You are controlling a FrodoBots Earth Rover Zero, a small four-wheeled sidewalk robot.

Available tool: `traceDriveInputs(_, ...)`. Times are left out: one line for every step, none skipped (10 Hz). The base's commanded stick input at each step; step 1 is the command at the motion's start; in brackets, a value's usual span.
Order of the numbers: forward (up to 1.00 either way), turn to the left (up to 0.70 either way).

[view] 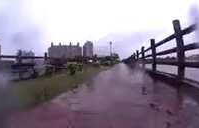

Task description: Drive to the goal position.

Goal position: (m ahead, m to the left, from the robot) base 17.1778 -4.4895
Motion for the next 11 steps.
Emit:
traceDriveInputs(1.0, -0.27)
traceDriveInputs(1.0, 0.0)
traceDriveInputs(1.0, 0.0)
traceDriveInputs(1.0, 0.0)
traceDriveInputs(1.0, 0.0)
traceDriveInputs(1.0, 0.0)
traceDriveInputs(1.0, -0.35)
traceDriveInputs(1.0, -0.4)
traceDriveInputs(1.0, -0.4)
traceDriveInputs(1.0, -0.34)
traceDriveInputs(1.0, -0.22)
